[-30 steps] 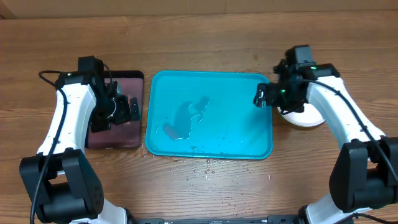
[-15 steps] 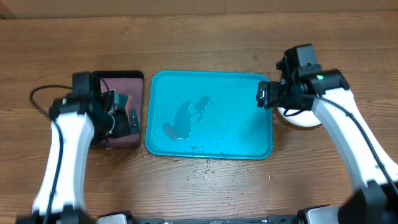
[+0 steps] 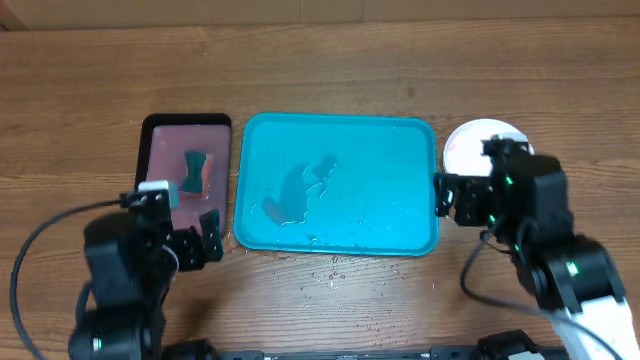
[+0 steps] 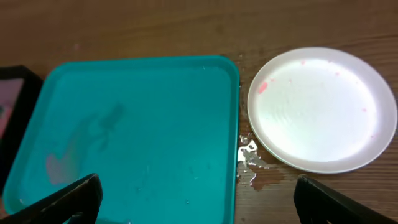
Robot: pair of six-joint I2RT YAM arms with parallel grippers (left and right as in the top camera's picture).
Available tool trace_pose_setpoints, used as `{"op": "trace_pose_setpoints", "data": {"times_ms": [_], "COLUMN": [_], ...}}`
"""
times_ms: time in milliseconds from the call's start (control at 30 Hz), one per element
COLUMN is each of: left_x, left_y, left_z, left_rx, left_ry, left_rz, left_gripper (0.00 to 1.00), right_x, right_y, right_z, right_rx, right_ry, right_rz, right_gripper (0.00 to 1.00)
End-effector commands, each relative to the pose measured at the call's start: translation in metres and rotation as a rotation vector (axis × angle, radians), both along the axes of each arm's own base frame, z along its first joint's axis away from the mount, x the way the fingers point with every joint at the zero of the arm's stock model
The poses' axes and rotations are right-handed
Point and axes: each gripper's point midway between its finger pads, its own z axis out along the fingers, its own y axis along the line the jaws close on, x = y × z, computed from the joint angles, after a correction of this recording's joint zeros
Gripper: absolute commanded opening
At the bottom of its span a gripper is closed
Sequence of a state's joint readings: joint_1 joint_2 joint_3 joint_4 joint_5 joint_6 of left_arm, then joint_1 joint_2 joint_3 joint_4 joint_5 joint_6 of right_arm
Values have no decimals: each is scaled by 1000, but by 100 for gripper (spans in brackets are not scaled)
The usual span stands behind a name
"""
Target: Clean dirty plates on tray and stack at the side
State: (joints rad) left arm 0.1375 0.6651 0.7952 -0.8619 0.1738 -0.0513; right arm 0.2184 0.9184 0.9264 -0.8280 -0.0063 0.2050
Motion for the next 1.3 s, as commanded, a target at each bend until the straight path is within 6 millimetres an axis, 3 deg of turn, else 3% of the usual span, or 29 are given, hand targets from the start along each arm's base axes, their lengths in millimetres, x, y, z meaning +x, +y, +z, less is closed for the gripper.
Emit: {"op": "trace_pose_setpoints", "data": {"times_ms": [0,267,667,767,900,1067,1267], "left_x": [-5,-7,-7,-7,-7,-7,-7], "left_y": [-4,-4,-4,-4,-4,-4,-4], "left_z": [4,1,1,1,1,1,1], "left_rx": [8,6,6,6,6,6,6], "left_ry": [-48,-32,-32,-32,-32,-32,-32], "left_rz": [-26,-27,-26,-26,-26,-26,-26], "left_gripper": [100,100,100,100,100,100,100], "right_x": [-7,-6,8,8,13,18,-2], "right_y": [-3,-3,0,-5,-13,-20,-33], "right_z": [17,14,-24,-26,-2,47,68], "right_rx": [10,7,-26,-56,-61,1,75], "right_ry": [-77,-64,77,80,-37,-355,-698], "right_rz": [-10,-10,-10,-23,-64,-90,-130], "right_gripper": [100,100,100,100,100,100,100]}}
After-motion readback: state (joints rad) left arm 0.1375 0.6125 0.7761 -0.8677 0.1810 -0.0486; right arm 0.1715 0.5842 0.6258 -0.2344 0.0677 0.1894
